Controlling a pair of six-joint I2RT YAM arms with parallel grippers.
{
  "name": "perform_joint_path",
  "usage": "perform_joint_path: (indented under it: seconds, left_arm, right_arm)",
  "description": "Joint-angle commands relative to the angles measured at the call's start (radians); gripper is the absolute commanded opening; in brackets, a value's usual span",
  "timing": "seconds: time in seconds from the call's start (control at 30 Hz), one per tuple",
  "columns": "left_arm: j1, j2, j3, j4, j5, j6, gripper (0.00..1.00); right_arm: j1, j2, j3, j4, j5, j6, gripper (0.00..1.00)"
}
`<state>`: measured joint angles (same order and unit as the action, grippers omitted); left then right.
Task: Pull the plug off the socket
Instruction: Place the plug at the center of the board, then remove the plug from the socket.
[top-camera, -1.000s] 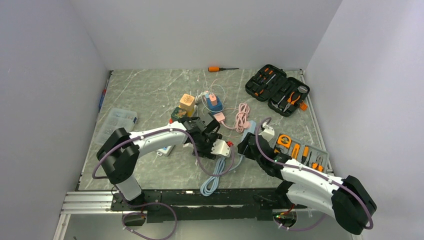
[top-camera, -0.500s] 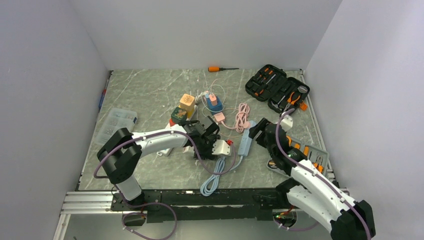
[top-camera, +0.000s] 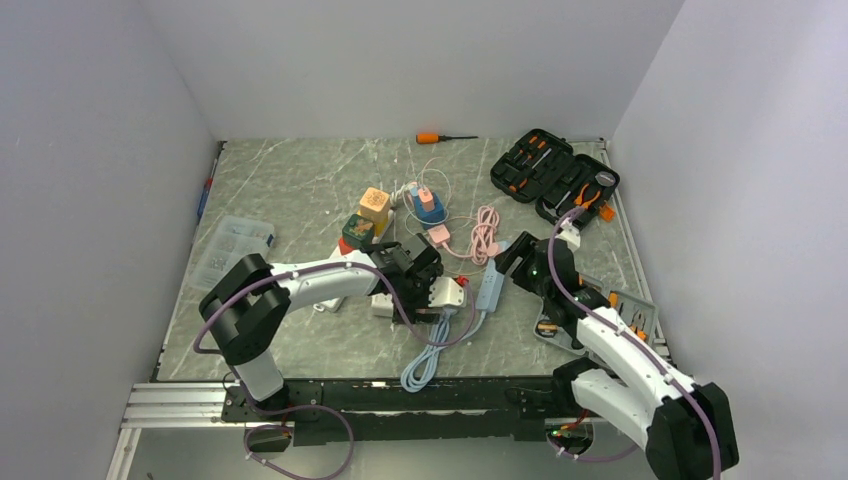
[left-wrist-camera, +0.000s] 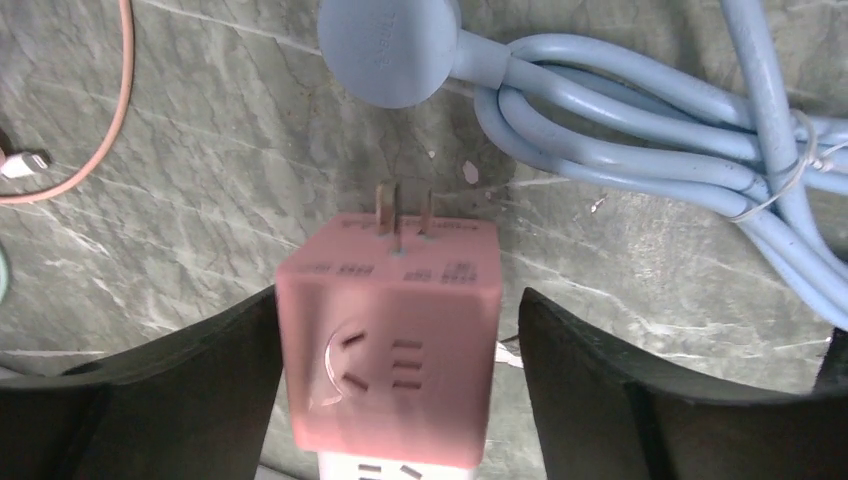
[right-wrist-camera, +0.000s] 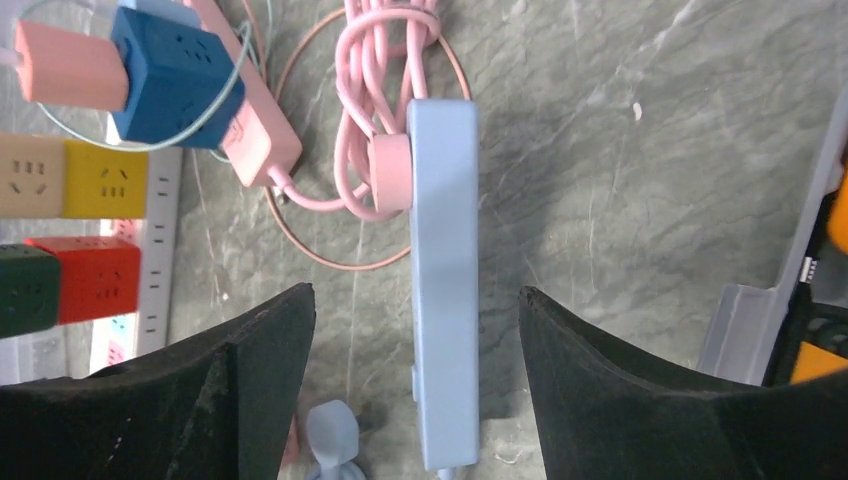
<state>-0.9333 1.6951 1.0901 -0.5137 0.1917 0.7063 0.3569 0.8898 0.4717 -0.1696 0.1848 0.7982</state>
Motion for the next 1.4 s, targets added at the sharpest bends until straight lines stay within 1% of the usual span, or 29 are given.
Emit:
perform_joint_path:
  seconds: [0.0, 0.1, 0.2, 0.27, 0.33, 0.4, 0.47, 0.57, 0.7, 0.77, 0.87, 1.0, 1.1, 1.23, 1.37]
  left_arm:
    - [-0.005, -0.028, 0.010, -0.007, 0.032, -0.049, 0.88]
    - [-0.004, -0.062, 0.010, -0.046, 0.035, -0.065, 0.94]
    - [0.003, -0.100, 0.011, -0.079, 0.024, -0.055, 0.96]
    - [0.018, -0.124, 0.031, -0.107, 0.025, -0.053, 0.99]
    - [0.035, -0.142, 0.066, -0.137, 0.029, -0.049, 0.99]
    - [0.051, -0.156, 0.106, -0.161, 0.032, -0.046, 0.99]
    - [0.066, -0.161, 0.153, -0.181, 0.028, -0.044, 0.99]
    - [0.091, -0.156, 0.220, -0.171, 0.042, -0.041, 0.98]
    - [0.112, -0.133, 0.288, -0.110, 0.071, 0.001, 0.97]
    - [0.120, -0.113, 0.322, -0.061, 0.098, 0.023, 0.98]
    - [0.124, -0.073, 0.377, -0.017, 0.157, 0.075, 0.98]
    - [0.125, -0.037, 0.388, 0.071, 0.220, 0.151, 0.99]
    - [0.126, 0.019, 0.429, 0.089, 0.246, 0.159, 0.99]
    - [0.125, 0.109, 0.491, 0.115, 0.259, 0.129, 0.99]
    - [0.123, 0.165, 0.524, 0.146, 0.268, 0.144, 0.99]
  right_arm:
    - [-0.003, 0.056, -0.044, 0.125, -0.087, 0.000, 0.76]
    - [-0.003, 0.108, -0.055, 0.162, -0.095, 0.004, 0.76]
    - [-0.004, 0.163, -0.052, 0.200, -0.087, -0.005, 0.76]
    - [-0.002, 0.209, -0.047, 0.226, -0.086, -0.013, 0.76]
    - [-0.001, 0.254, -0.040, 0.255, -0.091, -0.017, 0.74]
    - [0.000, 0.295, -0.036, 0.288, -0.101, -0.016, 0.71]
    - [0.003, 0.329, -0.036, 0.318, -0.114, -0.008, 0.65]
    - [0.008, 0.353, -0.045, 0.351, -0.125, 0.006, 0.50]
    - [0.014, 0.308, -0.059, 0.367, -0.120, -0.003, 0.14]
    - [0.017, 0.262, -0.056, 0.355, -0.115, -0.020, 0.01]
    - [0.021, 0.189, -0.045, 0.338, -0.120, -0.059, 0.00]
    - [0.025, 0.078, -0.043, 0.340, -0.137, -0.093, 0.00]
    - [0.042, 0.025, -0.052, 0.362, -0.156, -0.116, 0.00]
    - [0.067, 0.029, -0.035, 0.360, -0.178, -0.163, 0.00]
    - [0.095, 0.039, -0.029, 0.372, -0.179, -0.198, 0.00]
